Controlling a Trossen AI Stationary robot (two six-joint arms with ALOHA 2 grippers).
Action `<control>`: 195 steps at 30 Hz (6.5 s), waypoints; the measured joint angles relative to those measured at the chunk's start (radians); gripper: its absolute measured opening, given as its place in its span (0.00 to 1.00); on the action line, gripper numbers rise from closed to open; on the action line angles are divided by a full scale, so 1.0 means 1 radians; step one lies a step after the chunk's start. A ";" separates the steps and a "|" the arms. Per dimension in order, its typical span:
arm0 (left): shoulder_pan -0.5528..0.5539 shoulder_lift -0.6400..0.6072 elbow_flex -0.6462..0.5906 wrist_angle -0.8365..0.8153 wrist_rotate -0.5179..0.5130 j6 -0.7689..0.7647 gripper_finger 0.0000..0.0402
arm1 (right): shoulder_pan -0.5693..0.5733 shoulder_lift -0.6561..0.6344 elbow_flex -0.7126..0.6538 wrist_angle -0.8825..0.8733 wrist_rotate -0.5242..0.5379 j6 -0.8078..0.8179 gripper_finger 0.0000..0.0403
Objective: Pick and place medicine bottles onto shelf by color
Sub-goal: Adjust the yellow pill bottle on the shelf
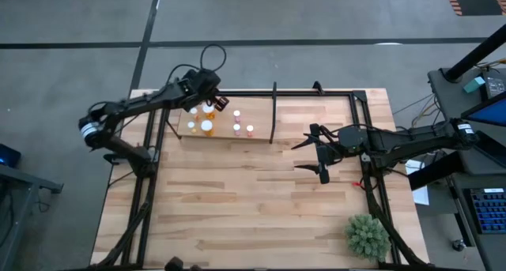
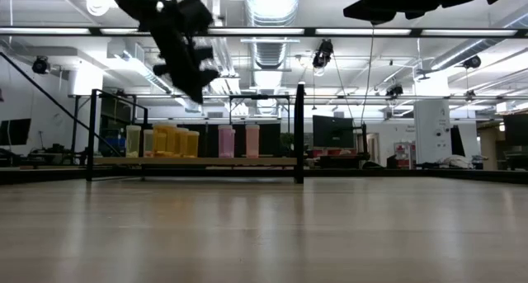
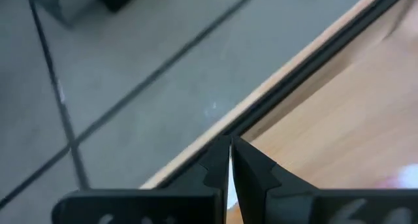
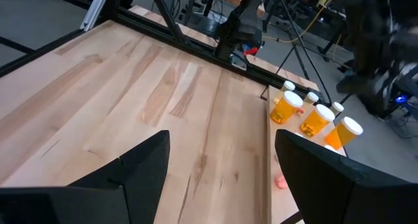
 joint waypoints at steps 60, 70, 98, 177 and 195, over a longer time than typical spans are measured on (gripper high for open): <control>0.055 -0.065 0.101 -0.437 0.046 -0.185 0.00 | -0.164 -0.055 -0.099 0.177 -0.141 0.040 0.66; 0.204 0.114 0.160 -0.465 0.066 -0.160 0.00 | -0.164 -0.055 -0.099 0.176 -0.140 0.029 0.66; 0.225 0.154 0.124 -0.462 0.065 -0.137 0.00 | -0.164 -0.055 -0.099 0.172 -0.132 0.022 0.66; 0.139 -0.069 0.078 -0.410 0.124 -0.080 0.00 | -0.164 -0.055 -0.099 0.172 -0.132 0.000 0.66; 0.188 0.090 0.085 -0.373 -0.009 -0.141 0.00 | -0.164 -0.055 -0.099 0.172 -0.132 0.003 0.66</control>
